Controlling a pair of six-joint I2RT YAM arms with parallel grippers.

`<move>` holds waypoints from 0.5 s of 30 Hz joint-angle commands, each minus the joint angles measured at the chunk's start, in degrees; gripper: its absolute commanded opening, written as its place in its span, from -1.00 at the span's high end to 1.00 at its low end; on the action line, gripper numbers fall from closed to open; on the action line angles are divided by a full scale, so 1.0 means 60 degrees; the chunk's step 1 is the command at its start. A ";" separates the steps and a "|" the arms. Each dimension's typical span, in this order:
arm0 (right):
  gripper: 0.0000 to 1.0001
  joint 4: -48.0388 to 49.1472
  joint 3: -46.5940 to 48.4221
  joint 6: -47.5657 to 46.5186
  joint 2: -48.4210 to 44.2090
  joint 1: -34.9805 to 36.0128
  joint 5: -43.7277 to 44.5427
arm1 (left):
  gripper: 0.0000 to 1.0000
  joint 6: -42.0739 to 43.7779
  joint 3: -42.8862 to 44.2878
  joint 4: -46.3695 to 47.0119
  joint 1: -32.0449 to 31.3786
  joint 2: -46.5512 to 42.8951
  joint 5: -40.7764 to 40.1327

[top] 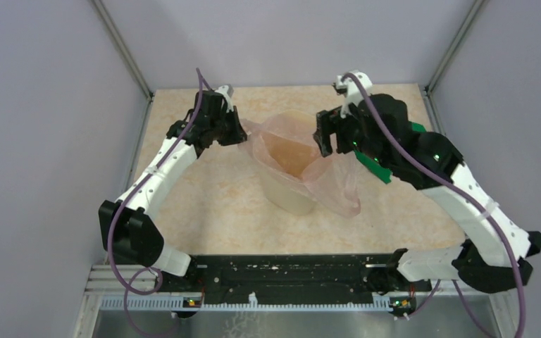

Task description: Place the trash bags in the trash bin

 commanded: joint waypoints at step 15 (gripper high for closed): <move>-0.44 0.0834 0.1142 -0.3656 0.3389 -0.0036 -0.1851 | 0.94 0.0359 0.0307 0.0522 0.0023 0.0000 0.0315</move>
